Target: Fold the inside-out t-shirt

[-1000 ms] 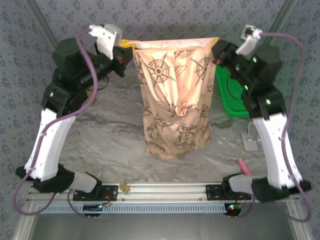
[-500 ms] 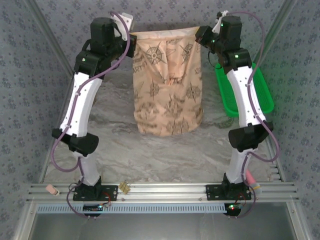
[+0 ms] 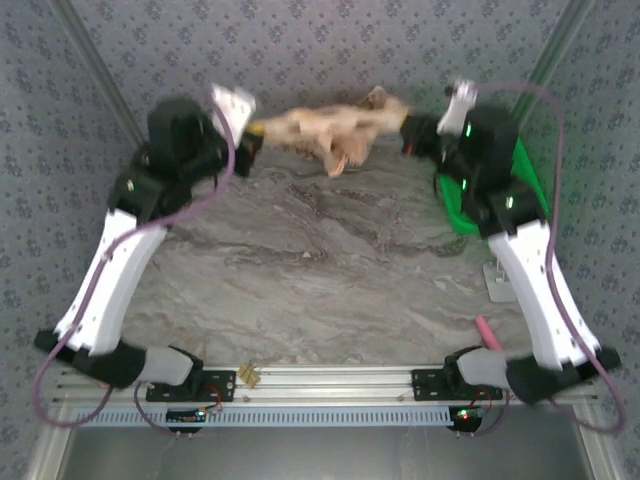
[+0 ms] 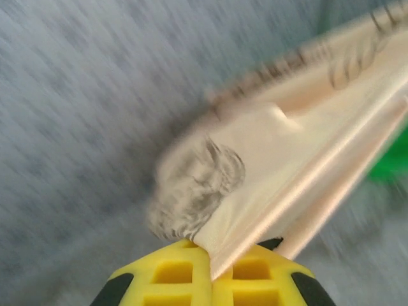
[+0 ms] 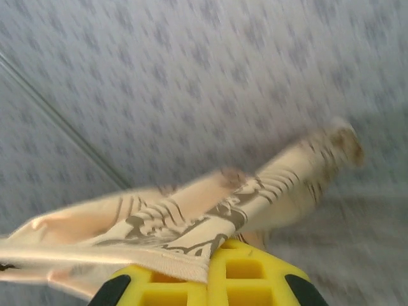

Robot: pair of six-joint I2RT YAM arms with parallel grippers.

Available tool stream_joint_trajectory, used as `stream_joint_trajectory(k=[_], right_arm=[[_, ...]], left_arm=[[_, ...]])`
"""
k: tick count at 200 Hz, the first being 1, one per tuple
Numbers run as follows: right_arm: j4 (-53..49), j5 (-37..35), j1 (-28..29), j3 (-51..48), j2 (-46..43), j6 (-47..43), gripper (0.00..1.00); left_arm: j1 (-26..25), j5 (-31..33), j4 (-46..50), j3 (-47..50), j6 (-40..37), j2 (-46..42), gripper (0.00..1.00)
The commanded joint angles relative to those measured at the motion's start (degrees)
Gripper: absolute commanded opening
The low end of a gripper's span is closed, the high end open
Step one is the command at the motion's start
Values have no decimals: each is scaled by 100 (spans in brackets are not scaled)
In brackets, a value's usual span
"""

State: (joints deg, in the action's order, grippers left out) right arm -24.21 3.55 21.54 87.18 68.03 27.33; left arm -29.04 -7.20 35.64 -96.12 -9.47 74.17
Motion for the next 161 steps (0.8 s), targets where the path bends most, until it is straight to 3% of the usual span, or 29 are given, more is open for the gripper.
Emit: stream_joint_trajectory(k=[1,17,31,54,68,91,110,136,161], right_arm=[[152,-1197,404,-2407,-1036,538,4],[-325,-1446,971,-4133,-1877,1319,15],[-959,-1776,1521,-5247,-2597,2185,25],[-1582,-1747,1940,-6056,-3451,2699,32],[-1635,-1726,1777,-5857,-3402,2228,37],[-774,-1196,903,-5006,-2166,979,41],[-153,-179,195,-4158,-687,283,45],[126,-91,121,-3241,1018,-251,51],[230,-46,-11,-3055,2009,-96,54]], left_arm=[[-532,0,-1037,2607,569,-1055,20],[-903,-283,-1596,4530,1669,-1714,35],[-1127,-350,-1603,5537,2501,-2143,52],[-1196,9,-1110,6143,3211,-2789,56],[-1134,458,-948,6014,3276,-2840,56],[-803,486,-1030,5273,3112,-1940,61],[-577,538,-1010,4447,3535,-704,69],[-516,369,-1158,3584,4021,951,82],[-524,218,-1156,3008,4211,2265,79]])
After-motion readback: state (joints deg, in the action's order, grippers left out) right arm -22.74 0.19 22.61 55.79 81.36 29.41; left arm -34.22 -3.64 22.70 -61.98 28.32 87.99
